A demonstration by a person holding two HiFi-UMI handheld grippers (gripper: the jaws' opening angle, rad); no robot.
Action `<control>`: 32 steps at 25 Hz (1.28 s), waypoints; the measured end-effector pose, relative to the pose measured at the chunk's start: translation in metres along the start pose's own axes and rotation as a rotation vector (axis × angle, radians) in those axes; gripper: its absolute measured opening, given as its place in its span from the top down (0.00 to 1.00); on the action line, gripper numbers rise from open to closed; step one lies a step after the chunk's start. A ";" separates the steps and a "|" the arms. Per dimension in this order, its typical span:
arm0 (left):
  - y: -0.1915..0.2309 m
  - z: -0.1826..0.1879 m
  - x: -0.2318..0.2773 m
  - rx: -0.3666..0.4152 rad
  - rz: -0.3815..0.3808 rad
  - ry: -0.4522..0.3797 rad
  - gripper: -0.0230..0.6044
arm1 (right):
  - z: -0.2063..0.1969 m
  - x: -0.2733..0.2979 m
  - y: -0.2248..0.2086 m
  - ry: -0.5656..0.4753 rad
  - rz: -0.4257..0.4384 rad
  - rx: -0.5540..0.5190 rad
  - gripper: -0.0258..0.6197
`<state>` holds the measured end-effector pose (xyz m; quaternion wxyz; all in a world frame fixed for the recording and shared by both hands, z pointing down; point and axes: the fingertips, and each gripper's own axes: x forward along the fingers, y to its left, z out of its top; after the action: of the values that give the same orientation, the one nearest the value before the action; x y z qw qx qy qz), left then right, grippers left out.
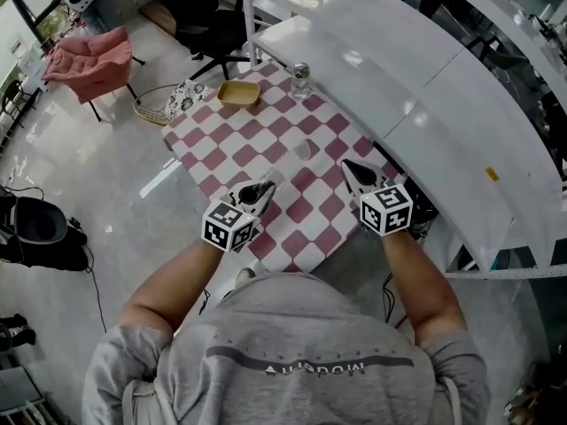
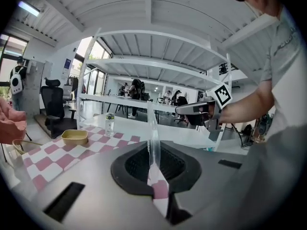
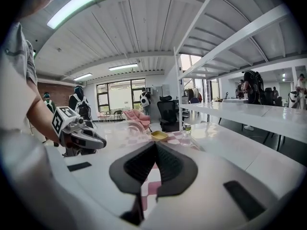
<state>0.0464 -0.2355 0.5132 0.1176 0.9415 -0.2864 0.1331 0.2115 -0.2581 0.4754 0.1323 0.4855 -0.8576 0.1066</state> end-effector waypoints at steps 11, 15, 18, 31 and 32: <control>-0.002 -0.059 -0.009 -0.003 -0.044 0.085 0.92 | -0.065 0.013 0.033 0.098 -0.009 0.087 0.92; -0.005 -0.081 -0.014 0.019 -0.034 0.104 0.92 | -0.090 0.016 0.044 0.121 0.000 0.112 0.92; -0.008 -0.095 -0.018 0.006 -0.029 0.121 0.92 | -0.109 0.016 0.053 0.143 0.010 0.126 0.92; -0.013 -0.120 -0.021 -0.039 -0.021 0.157 0.92 | -0.169 0.014 0.080 0.253 0.046 0.161 0.92; -0.012 -0.121 -0.021 -0.042 -0.020 0.159 0.92 | -0.171 0.014 0.081 0.258 0.048 0.161 0.92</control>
<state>0.0145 -0.1787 0.6179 0.1609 0.9281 -0.2695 0.2001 0.1562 -0.1754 0.6363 0.1995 0.4561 -0.8335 0.2394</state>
